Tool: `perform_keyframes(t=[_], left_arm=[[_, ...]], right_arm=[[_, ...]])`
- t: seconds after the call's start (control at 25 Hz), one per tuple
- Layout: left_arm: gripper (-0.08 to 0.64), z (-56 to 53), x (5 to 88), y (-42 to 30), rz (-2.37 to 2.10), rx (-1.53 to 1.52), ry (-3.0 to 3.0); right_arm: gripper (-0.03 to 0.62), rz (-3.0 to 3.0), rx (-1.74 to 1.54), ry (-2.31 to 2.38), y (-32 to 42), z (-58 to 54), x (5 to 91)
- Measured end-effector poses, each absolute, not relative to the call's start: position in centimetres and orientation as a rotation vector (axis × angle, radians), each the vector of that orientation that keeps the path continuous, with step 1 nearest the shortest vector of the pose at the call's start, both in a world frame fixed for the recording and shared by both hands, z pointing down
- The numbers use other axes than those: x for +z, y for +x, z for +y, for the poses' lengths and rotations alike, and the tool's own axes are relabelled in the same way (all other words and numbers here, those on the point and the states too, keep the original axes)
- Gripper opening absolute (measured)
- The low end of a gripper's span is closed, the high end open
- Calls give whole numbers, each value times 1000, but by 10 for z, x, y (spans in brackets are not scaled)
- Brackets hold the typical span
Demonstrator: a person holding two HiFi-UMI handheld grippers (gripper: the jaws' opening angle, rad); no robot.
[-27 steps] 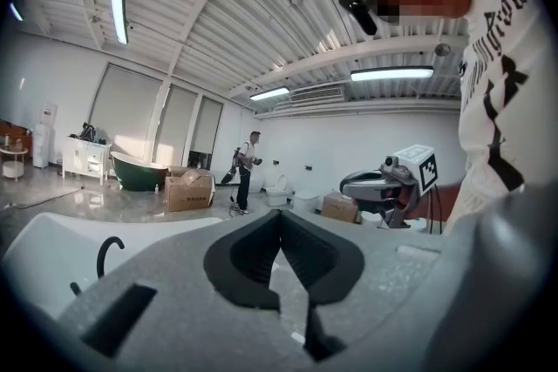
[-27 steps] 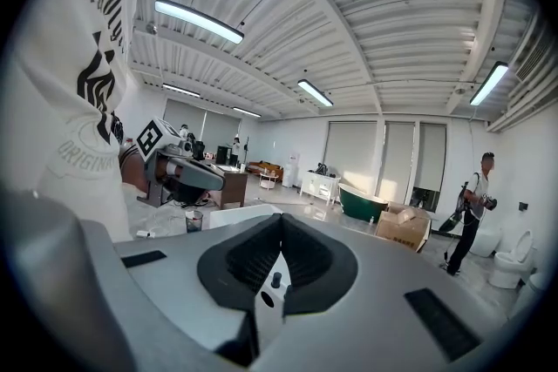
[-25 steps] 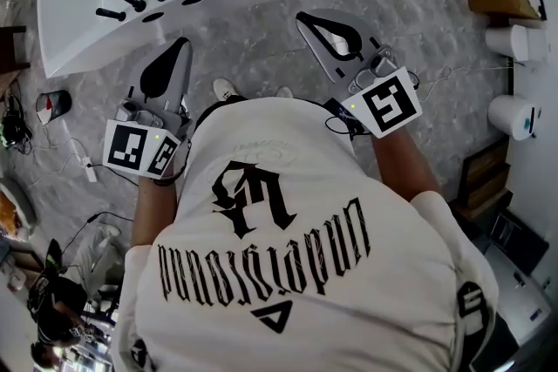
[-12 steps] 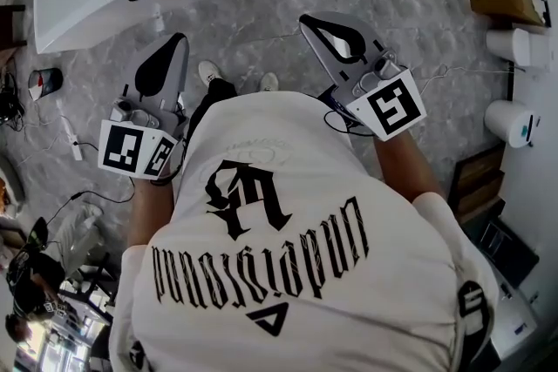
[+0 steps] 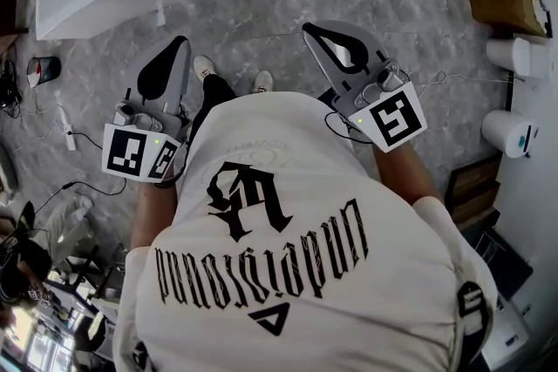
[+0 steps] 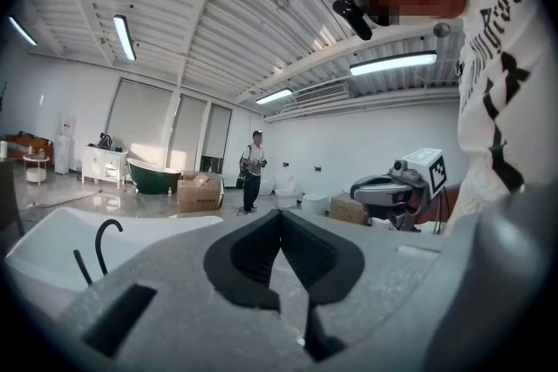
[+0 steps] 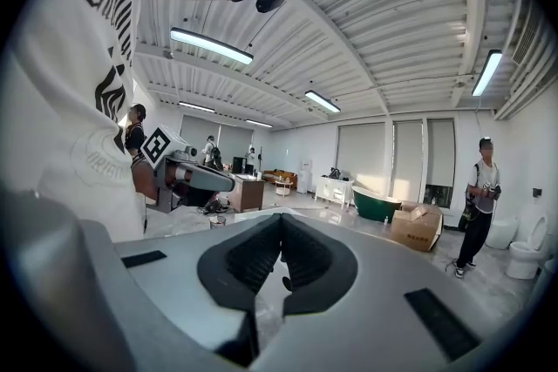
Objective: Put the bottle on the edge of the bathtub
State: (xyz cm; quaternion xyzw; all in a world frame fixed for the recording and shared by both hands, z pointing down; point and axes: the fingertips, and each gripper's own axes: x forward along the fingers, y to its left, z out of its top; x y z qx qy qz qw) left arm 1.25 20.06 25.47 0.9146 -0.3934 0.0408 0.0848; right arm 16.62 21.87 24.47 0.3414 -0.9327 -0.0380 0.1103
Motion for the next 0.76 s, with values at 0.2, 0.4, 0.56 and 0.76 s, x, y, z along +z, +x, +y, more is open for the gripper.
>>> perform_keyframes(t=[0.2, 0.4, 0.56, 0.76], left_arm=[[14, 206, 254, 21, -1173, 121, 2724], [15, 207, 257, 28, -1159, 121, 2729], [15, 204, 255, 34, -1136, 125, 2741], [14, 199, 256, 34, -1118, 132, 2742]], right_arm=[[14, -2752, -130, 998, 171, 222, 239], [14, -2744, -141, 1010, 178, 225, 239], [14, -2736, -142, 1027, 184, 222, 239], [14, -2725, -143, 1049, 186, 215, 238]])
